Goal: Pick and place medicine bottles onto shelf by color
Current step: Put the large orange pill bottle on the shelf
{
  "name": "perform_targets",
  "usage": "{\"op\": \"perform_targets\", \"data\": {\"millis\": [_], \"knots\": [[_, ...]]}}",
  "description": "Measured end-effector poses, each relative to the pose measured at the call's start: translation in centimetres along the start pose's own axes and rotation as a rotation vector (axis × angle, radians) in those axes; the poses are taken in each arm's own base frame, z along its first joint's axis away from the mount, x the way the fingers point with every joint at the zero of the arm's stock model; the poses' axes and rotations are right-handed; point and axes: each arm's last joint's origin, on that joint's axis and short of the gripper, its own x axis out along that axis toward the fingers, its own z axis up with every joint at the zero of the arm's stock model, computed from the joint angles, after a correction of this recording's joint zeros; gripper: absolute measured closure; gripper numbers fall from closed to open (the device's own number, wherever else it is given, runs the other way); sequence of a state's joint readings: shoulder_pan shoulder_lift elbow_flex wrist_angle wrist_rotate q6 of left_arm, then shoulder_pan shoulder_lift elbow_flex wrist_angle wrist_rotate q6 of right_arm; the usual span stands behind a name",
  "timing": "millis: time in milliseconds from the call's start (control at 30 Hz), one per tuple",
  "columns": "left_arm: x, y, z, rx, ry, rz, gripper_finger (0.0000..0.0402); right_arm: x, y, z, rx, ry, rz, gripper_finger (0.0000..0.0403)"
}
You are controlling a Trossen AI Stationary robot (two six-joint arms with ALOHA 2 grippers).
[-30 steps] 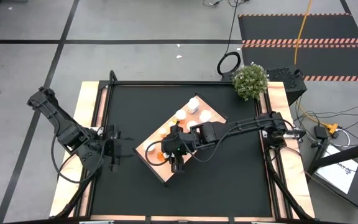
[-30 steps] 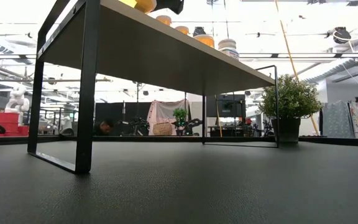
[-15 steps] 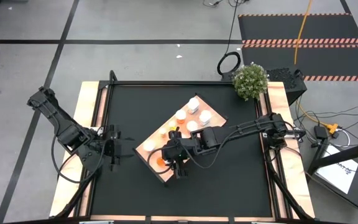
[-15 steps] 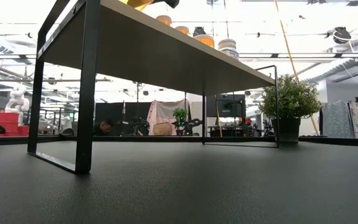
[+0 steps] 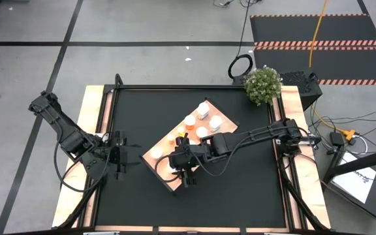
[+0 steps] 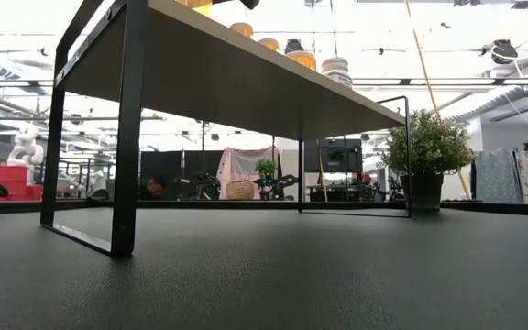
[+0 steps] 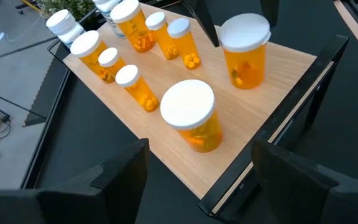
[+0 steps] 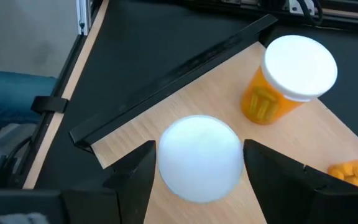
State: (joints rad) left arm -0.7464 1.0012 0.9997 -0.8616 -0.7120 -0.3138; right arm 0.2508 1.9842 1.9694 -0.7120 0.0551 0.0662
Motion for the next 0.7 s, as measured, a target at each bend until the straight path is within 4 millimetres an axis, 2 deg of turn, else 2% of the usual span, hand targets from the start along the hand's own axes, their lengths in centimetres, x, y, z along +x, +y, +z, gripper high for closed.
{"op": "perform_targets", "data": {"millis": [300,500,700], "knots": [[0.0,0.0,0.0,0.000,0.000,0.000,0.0121,0.0,0.0,0.4,-0.007,-0.037,-0.001,0.0165],[0.0,0.0,0.0,0.000,0.000,0.000,0.0121,0.0,0.1,0.7,-0.028,-0.075,-0.065,0.0165],[0.0,0.0,0.0,0.000,0.000,0.000,0.0121,-1.6,1.5,1.1,-0.024,-0.119,-0.060,0.0165]]}}
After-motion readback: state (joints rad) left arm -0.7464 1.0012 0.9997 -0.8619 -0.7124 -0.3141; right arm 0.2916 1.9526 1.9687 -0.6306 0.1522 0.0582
